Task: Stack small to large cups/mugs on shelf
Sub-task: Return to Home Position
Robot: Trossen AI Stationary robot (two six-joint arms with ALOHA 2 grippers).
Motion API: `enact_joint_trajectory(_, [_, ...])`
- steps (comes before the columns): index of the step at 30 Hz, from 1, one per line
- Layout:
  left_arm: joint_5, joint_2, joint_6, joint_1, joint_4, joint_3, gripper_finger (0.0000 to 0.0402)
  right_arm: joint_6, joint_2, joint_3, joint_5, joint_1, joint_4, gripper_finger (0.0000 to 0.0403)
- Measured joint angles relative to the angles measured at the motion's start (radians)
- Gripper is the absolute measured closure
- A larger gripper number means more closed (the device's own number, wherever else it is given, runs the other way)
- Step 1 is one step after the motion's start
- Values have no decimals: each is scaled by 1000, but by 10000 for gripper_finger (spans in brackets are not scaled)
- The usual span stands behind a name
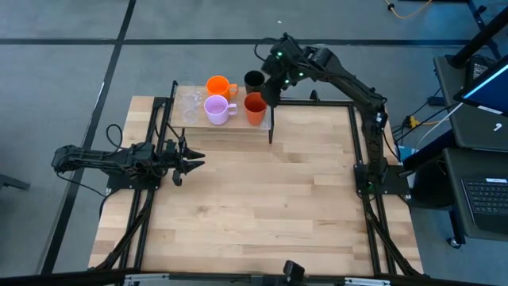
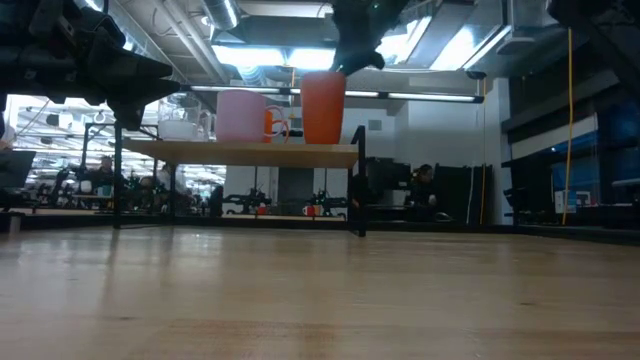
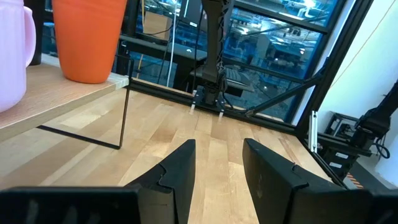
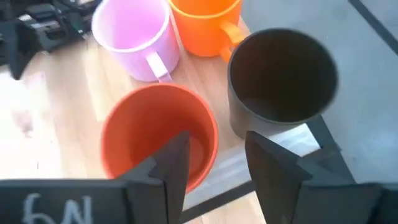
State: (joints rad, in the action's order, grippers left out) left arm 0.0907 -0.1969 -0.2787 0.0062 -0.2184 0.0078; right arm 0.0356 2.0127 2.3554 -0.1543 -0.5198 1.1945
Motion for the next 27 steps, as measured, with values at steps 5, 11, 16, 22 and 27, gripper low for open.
enact_joint_trajectory(5, [0,0,0,0,0,0,274,49,-76,0,-5,2,50,246])
enact_joint_trajectory(11, [0,0,0,0,0,0,274,95,-131,1,-6,34,217,246])
enact_joint_trajectory(16, [0,0,0,0,0,0,274,150,-132,-25,-6,68,301,246])
enact_joint_trajectory(22, [0,0,0,0,0,0,274,196,-134,-100,-61,67,297,246])
enact_joint_trajectory(27, [0,0,0,0,0,0,274,228,-192,-323,-118,53,183,246])
